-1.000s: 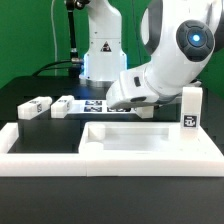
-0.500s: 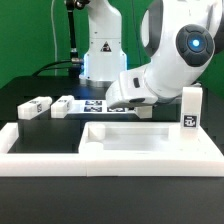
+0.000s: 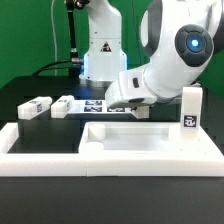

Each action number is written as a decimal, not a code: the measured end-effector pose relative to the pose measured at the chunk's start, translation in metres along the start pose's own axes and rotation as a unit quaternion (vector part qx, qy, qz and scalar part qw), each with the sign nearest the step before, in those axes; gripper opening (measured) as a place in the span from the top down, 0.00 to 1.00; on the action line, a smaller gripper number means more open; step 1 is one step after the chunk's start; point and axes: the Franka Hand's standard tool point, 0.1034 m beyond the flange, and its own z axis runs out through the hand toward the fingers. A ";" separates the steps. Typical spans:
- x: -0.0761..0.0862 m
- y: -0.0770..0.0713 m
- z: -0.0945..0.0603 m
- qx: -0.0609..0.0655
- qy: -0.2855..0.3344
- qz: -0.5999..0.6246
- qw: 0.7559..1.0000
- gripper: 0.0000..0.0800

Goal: Assemble desk

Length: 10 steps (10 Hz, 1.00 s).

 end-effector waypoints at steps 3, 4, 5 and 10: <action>-0.010 0.010 -0.037 0.003 0.010 0.005 1.000 0.64; -0.023 0.021 -0.063 0.010 0.029 0.008 0.999 0.64; -0.040 0.039 -0.086 0.022 0.046 0.019 0.998 0.64; -0.050 0.069 -0.112 0.028 0.157 0.016 0.987 0.64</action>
Offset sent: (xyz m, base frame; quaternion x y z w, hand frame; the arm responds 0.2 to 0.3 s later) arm 0.0452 -0.0298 0.0970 0.0166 0.0339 0.0229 0.9990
